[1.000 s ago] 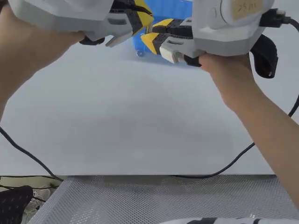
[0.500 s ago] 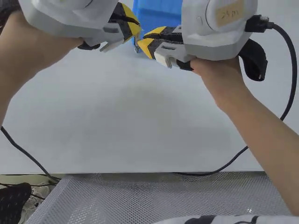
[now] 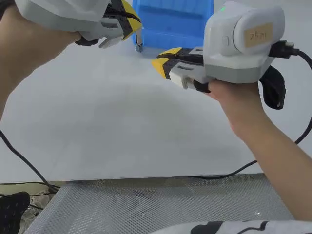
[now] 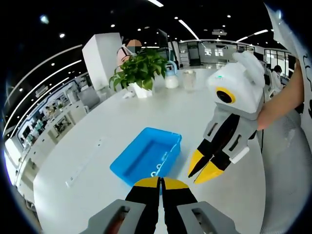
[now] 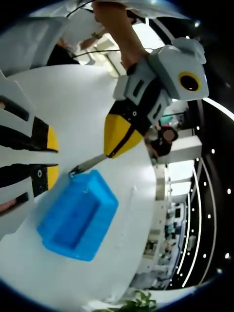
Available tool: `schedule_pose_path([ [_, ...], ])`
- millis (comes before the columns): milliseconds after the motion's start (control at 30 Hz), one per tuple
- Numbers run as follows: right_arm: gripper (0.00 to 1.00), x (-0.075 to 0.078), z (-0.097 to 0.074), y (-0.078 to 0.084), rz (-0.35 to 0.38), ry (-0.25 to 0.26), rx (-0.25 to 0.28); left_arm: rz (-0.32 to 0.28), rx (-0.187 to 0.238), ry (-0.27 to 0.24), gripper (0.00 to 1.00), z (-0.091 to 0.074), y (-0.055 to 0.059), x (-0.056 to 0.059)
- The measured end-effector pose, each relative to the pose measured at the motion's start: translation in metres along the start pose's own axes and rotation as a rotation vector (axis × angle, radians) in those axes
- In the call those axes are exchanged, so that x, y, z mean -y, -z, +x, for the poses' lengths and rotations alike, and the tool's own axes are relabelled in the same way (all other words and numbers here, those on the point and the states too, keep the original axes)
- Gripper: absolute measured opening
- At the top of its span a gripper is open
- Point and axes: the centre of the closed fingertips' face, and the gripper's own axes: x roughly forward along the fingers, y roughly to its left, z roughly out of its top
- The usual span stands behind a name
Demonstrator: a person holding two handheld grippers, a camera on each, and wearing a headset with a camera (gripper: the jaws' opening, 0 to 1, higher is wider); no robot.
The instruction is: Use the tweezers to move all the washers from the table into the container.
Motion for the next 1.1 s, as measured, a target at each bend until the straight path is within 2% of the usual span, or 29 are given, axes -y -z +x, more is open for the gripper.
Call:
schedule_pose_path([
  [233,0.04,0.003,-0.003,0.001,0.014,0.011,0.002,-0.023,0.018,0.031,0.0,0.004,-0.004,-0.001],
  [367,0.05,0.006,-0.001,-0.007,-0.039,0.013,-0.001,-0.017,0.012,0.048,0.0,0.005,-0.004,-0.005],
  [433,0.05,0.008,0.001,-0.012,-0.063,0.011,-0.002,-0.019,0.002,0.102,0.0,0.004,-0.004,-0.001],
  [533,0.05,0.01,0.003,-0.02,-0.077,0.009,0.009,-0.014,-0.014,0.153,0.0,0.004,-0.004,0.0],
  [600,0.05,0.015,0.007,-0.022,-0.081,0.006,0.012,-0.013,-0.022,0.168,0.0,0.004,-0.004,-0.001],
  [633,0.05,0.014,0.007,-0.023,-0.082,0.005,0.015,-0.013,-0.032,0.194,0.0,0.003,-0.004,0.002],
  [900,0.04,0.005,0.006,-0.016,-0.08,-0.012,-0.001,-0.021,-0.039,0.229,0.0,0.004,-0.005,0.003],
  [1100,0.05,0.005,0.003,-0.017,-0.089,-0.01,-0.001,-0.024,-0.051,0.239,0.0,0.002,-0.003,0.001],
])
